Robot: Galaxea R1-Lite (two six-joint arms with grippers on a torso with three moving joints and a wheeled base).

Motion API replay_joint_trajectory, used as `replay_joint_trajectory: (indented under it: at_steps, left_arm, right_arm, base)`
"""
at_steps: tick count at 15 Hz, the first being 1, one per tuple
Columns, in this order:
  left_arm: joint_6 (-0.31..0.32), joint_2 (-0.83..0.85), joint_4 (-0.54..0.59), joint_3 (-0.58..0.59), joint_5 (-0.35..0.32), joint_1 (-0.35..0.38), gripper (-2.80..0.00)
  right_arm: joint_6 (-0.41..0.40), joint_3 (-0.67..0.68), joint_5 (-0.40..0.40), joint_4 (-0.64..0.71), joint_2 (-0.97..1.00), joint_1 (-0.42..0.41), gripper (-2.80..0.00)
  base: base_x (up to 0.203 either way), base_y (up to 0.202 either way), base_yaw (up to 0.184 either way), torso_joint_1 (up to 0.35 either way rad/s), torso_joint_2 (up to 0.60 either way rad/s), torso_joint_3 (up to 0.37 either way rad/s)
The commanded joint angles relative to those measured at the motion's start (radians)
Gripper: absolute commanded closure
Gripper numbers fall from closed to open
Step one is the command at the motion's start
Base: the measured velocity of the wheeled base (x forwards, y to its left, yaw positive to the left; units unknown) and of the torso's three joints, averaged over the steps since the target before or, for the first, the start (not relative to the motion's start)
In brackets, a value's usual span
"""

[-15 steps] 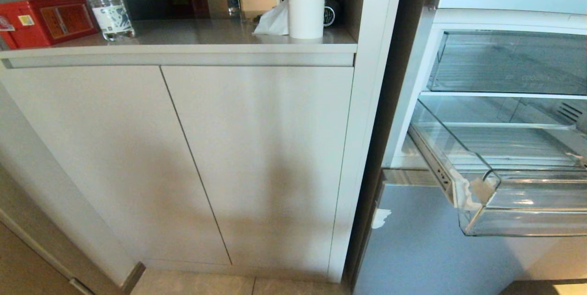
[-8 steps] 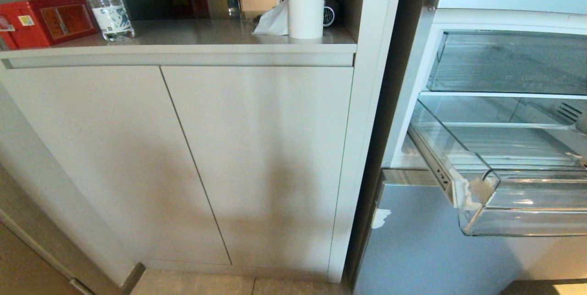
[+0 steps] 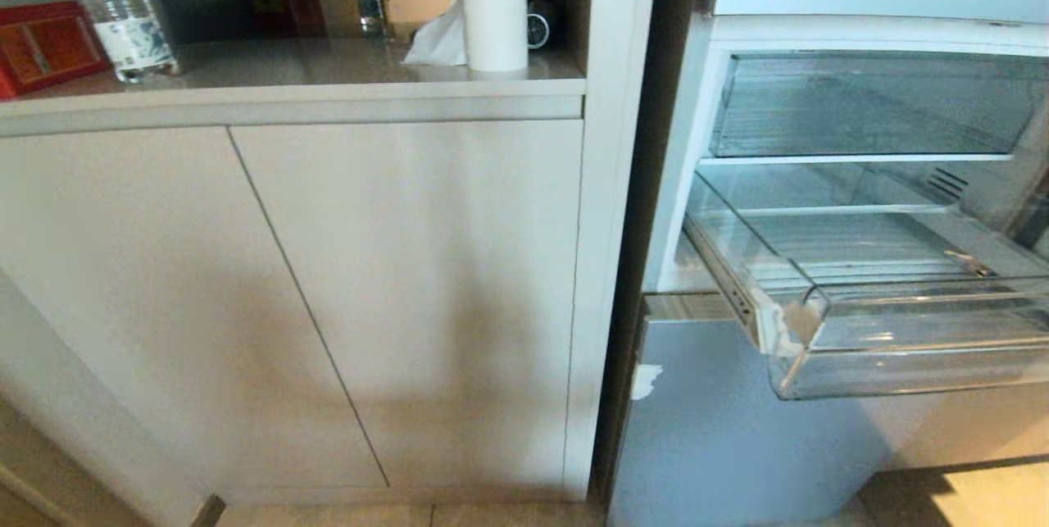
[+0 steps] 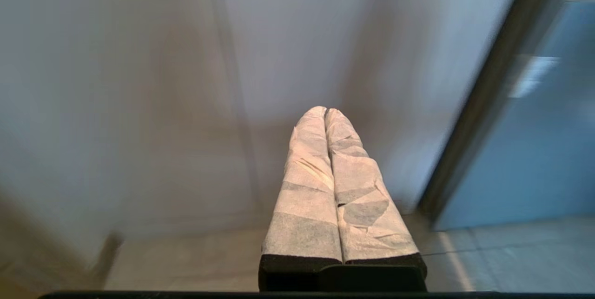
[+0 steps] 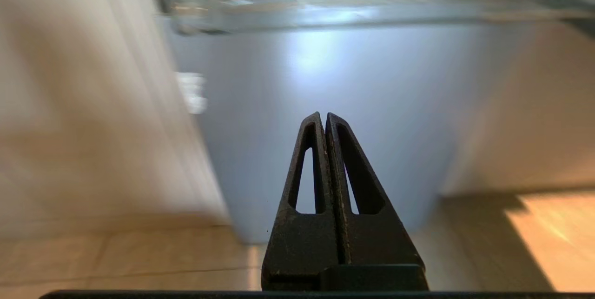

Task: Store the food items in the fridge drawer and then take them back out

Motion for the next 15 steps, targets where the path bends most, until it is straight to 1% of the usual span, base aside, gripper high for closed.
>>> replay_joint_trajectory:
  at_steps: [1,15]
  left_arm:
    - [0.000,0.001,0.000,0.000,0.000,0.000,0.00]
    - [0.000,0.001,0.000,0.000,0.000,0.000,0.00]
  right_arm:
    - [0.000,0.000,0.000,-0.001,0.000,0.000,0.00]
    - [0.002,0.000,0.000,-0.001,0.000,0.000,0.00]
  base:
    - [0.000,0.005,-0.184,0.002,0.00,0.002]
    - [0.000,0.007,-0.177,0.002,0.00,0.002]
